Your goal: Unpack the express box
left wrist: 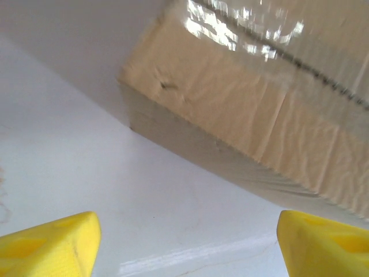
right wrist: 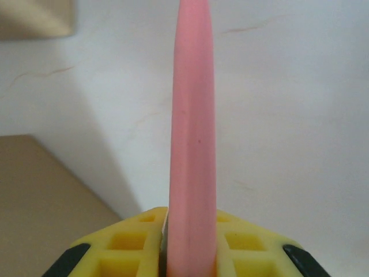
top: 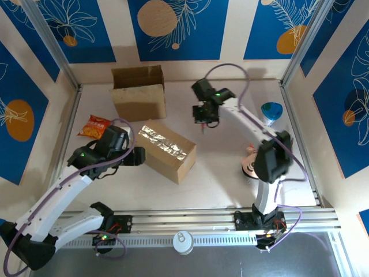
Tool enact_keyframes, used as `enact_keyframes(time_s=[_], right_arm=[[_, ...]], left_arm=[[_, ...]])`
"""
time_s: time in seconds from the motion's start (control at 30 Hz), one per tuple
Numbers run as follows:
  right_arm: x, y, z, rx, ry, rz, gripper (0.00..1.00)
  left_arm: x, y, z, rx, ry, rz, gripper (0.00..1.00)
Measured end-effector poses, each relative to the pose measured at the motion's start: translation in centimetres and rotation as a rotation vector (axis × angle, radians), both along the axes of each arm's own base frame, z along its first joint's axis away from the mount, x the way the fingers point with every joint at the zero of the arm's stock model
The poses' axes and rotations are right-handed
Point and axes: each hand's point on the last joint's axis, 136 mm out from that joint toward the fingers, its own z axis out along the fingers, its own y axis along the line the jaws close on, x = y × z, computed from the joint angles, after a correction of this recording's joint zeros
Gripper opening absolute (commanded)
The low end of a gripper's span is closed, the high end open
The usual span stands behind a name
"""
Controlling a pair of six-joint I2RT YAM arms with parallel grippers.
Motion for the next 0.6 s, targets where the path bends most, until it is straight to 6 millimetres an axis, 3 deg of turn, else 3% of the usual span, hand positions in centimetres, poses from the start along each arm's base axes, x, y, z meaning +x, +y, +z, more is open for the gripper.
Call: enact_keyframes(time_s=[0.07,0.13,0.27,0.43,0.6], right_arm=[[-2.0,-2.5,1.6,-0.009,-0.035,-0.054,0.00],[-4.9,-3.6,2.3,-0.009,-0.052,-0.070,0.00],[-10.4,-3.6,-0.1,-0.034,0.005,-0.049,0.00],[-15.2,-1.9,-3.9,-0.073,0.107,-0.013,0.00],[-16.1,0.5,-4.8,-0.038,0.128,-0.013,0.00]], left_arm=[[0.8,1.1,1.7,0.033,-0.036,0.047,0.75],[2.2,2.4,2.9,0.072,-0.053,0.107,0.72],[6.4,6.3,3.2,0.140,-0.043,0.271,0.69],[11.4,8.0,-1.3,0.197,0.053,0.336,0.68],[13.1,6.6,-5.3,0.160,0.109,0.301,0.68]])
